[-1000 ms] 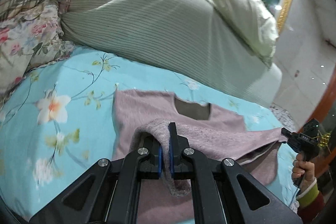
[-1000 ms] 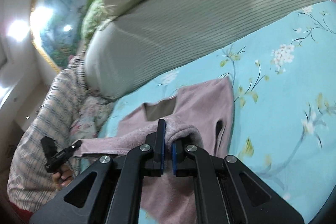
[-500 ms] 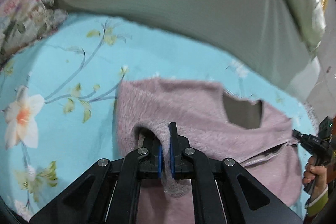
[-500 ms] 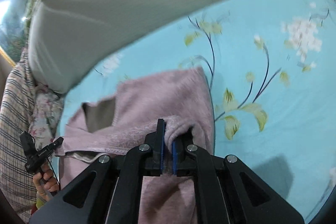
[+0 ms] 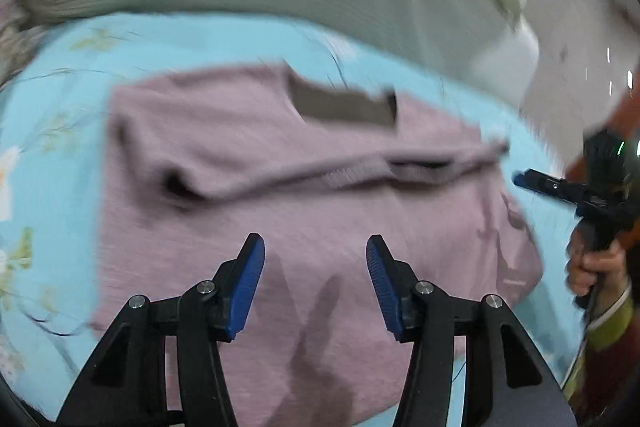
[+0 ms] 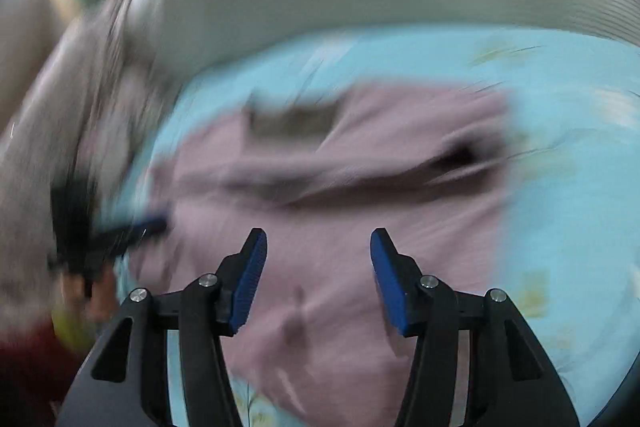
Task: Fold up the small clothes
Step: 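Release the hem and smooth the folded sweater with both grippers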
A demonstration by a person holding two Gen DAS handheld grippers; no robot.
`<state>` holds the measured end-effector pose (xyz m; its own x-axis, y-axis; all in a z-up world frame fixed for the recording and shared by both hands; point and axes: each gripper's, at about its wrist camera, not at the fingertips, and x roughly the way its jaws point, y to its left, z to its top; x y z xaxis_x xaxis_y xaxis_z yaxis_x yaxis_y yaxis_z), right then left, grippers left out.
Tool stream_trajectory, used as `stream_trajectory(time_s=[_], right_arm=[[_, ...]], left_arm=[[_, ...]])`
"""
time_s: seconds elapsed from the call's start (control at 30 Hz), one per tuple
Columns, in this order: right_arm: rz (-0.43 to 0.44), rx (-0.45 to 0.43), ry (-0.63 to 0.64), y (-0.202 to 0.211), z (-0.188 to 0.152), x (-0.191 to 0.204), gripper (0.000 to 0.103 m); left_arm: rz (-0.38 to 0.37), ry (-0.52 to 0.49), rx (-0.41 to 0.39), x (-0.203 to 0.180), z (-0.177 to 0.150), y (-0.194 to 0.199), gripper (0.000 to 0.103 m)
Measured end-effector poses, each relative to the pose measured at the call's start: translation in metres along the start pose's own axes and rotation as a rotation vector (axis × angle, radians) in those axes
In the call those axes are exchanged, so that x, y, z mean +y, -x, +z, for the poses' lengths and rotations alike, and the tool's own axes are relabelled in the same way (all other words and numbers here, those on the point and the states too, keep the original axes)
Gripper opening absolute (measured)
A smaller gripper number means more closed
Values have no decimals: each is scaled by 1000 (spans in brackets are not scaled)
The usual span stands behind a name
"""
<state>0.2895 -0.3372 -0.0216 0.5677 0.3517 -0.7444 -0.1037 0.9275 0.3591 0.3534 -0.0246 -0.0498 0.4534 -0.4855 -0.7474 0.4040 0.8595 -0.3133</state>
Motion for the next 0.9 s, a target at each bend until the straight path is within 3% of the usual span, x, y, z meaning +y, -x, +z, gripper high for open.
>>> stream_trajectory(time_s=[0.07, 0.13, 0.2, 0.3, 0.43, 0.53, 0.63, 0.73, 0.9], right_arm=[[-80, 55, 79, -24, 5, 5, 51], [-147, 71, 71, -37, 17, -14, 50], [-233, 44, 25, -40, 33, -38, 47], [-290, -60, -134, -26, 57, -87, 45], [-298, -195, -288, -3, 68, -122, 45], [-300, -246, -349, 8, 64, -126, 45], [-254, -281, -364, 24, 52, -109, 47], [-193, -291, -353, 36, 29, -83, 47], [-85, -266, -345, 34, -12, -41, 47]], left_arm=[[48, -70, 47, -17, 1, -21, 53], [87, -110, 71, -21, 8, -39, 55], [102, -103, 74, -12, 23, -51, 55], [189, -88, 51, 8, 49, -63, 43], [289, 31, -19, 52, 93, -64, 40], [307, 178, -71, 85, 110, -54, 40], [248, 286, -103, 101, 101, -36, 43], [245, 285, -126, 94, 75, -12, 48], [140, 315, -157, 65, 4, 38, 51]])
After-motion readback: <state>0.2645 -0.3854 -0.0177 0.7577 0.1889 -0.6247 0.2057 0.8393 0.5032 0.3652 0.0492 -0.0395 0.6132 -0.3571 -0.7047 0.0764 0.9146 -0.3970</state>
